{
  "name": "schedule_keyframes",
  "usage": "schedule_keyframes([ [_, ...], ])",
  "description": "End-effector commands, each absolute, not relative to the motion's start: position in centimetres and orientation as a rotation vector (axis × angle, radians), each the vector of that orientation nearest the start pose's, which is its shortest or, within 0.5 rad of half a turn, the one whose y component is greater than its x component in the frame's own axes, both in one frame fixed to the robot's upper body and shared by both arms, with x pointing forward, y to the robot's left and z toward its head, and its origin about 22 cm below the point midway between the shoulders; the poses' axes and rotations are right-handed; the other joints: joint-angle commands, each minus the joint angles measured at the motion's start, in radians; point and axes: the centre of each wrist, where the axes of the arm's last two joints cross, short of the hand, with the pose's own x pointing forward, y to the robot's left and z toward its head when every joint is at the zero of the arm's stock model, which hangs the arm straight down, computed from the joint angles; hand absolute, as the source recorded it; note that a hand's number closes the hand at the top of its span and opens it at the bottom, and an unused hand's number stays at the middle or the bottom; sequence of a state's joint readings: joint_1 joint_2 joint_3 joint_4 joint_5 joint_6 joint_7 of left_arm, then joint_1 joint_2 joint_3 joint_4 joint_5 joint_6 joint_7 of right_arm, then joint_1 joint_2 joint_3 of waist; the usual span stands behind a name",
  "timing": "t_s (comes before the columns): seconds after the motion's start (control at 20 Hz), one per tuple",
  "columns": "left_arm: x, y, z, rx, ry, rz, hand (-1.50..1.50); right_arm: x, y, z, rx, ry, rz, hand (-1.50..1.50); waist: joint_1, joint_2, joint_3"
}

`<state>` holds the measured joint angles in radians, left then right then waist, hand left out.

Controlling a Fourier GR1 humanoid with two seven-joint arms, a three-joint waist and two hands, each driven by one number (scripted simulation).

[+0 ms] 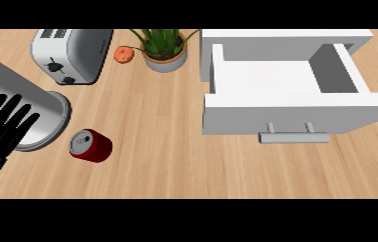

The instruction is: Pick up the can, place it into the drawer and close the drawer

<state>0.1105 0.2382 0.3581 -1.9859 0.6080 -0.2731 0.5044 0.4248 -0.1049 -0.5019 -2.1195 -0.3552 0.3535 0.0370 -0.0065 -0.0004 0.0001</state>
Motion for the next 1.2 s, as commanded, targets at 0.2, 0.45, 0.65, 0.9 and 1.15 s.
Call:
schedule_keyframes([
  [0.2, 19.3, 35.4, 6.1, -0.197, -1.499, 0.072, -1.5, 7.6, -36.4, 9.6, -0.207, -1.773, -0.109, -1.5, -0.001, -0.001, -0.001],
  [0.45, 22.1, 32.1, 4.7, -0.151, -1.487, 0.063, -1.5, 8.4, -36.7, 9.5, -0.207, -1.798, -0.095, -1.5, 0.0, 0.0, 0.0],
  [0.65, 20.6, 33.6, 0.0, -0.12, -1.467, 0.071, -1.5, 8.8, -36.5, 9.0, -0.191, -1.8, -0.102, -1.5, 0.001, 0.001, -0.001],
  [0.9, 21.8, 35.7, -1.2, -0.081, -1.494, 0.106, -1.5, 10.0, -38.9, 9.7, -0.187, -1.761, -0.088, -1.5, 0.003, 0.001, 0.0],
  [1.15, 19.5, 37.1, -3.1, -0.043, -1.465, 0.134, -1.5, 7.0, -36.5, 9.8, -0.209, -1.774, -0.109, -1.5, 0.002, -0.001, 0.0],
])
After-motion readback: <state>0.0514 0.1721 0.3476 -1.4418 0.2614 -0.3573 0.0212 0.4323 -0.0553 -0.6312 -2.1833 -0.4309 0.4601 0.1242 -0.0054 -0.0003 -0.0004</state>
